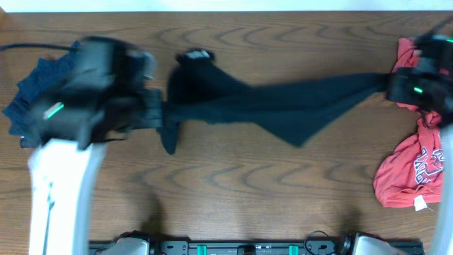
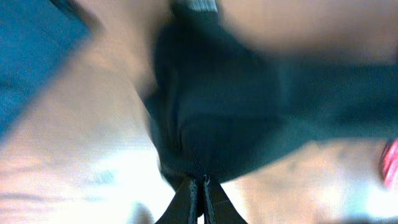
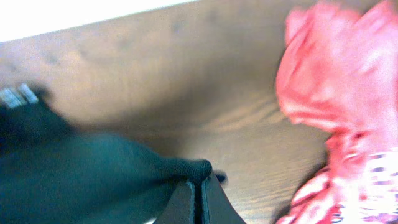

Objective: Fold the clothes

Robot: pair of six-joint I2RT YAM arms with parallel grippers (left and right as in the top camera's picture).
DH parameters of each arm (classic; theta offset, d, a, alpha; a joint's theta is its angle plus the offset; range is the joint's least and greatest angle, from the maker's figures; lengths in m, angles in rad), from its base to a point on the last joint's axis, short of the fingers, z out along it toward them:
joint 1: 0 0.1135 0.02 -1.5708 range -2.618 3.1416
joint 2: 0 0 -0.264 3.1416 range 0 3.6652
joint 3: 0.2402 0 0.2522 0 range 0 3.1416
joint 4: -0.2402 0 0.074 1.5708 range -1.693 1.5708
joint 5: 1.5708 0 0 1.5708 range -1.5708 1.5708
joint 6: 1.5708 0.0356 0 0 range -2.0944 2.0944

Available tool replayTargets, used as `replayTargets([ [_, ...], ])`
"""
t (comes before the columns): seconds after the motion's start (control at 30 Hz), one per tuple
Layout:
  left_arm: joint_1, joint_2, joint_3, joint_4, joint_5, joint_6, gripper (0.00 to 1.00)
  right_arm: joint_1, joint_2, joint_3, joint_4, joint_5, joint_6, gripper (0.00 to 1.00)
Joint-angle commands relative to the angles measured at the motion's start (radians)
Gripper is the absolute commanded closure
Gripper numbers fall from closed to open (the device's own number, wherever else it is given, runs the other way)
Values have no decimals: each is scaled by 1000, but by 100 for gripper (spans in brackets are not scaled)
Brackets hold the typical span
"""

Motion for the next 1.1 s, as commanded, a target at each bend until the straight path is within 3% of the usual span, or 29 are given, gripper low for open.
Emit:
replayTargets([
  [0.0, 83, -78, 90, 14, -27, 20, 94, -44, -105, 41, -19, 11, 43, 99],
  [0.1, 143, -137, 125, 64, -26, -21, 94, -73, -188, 84, -18, 12, 48, 99],
  [0.33, 147, -163, 122, 114, -6, -67, 94, -79, -229, 134, -19, 34, 44, 99],
  [0.47, 147, -74, 122, 135, 126, -66, 94, -79, -150, 134, -31, 34, 44, 99],
  [0.6, 130, 64, 122, 201, 157, -66, 94, -78, -12, 134, -16, 26, 33, 99],
  [0.83, 85, 346, 122, 546, 153, 12, 94, -61, 278, 135, 241, 23, 95, 99],
  [1.07, 106, 421, 142, 1038, 144, -98, 94, -61, 348, 258, 428, 23, 195, 99],
])
